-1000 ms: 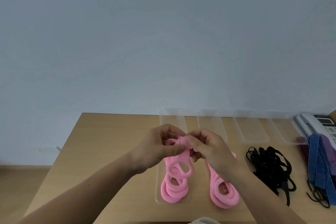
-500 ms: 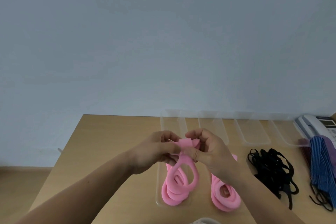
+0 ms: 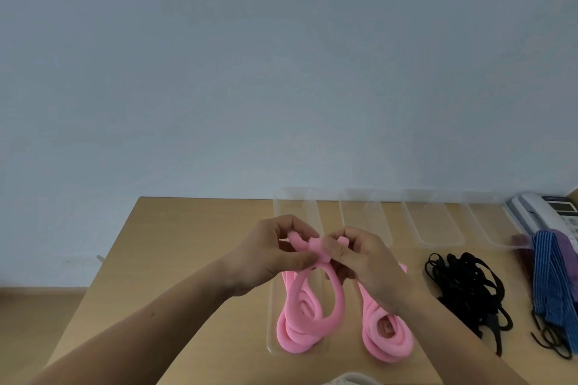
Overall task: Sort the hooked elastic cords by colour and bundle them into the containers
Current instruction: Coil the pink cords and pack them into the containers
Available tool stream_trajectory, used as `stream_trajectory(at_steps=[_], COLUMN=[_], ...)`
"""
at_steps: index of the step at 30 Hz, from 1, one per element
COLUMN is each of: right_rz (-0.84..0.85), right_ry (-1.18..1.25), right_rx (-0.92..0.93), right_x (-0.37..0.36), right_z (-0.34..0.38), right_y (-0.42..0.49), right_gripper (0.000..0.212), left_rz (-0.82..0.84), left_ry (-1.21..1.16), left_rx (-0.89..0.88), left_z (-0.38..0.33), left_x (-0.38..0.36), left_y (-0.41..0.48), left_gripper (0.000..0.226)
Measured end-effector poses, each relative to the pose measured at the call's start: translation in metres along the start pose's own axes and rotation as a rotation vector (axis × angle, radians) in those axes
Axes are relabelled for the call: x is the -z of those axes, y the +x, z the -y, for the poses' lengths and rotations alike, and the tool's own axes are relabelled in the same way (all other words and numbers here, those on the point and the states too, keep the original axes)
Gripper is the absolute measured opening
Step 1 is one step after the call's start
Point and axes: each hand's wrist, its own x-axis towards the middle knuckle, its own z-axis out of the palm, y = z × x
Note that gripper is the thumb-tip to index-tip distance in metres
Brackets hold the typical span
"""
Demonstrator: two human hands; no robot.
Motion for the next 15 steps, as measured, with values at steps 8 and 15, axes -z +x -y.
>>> stream_trajectory(at_steps=[8, 15], right_rz=[-0.037, -0.013], right_ry=[-0.080, -0.065], right_rx=[0.107, 0.114], right_x=[0.001, 0.000], right_z=[-0.002, -0.011], right_y=[-0.002, -0.001], right_gripper=[0.029, 0.040], left_rz=[0.101, 0.154], left_ry=[0.064, -0.041], left_rx=[0.094, 0.184], left_z=[0.000, -0.003], left_x=[0.001, 0.004], left_y=[-0.001, 0.000], left_gripper=[0.033, 0.035])
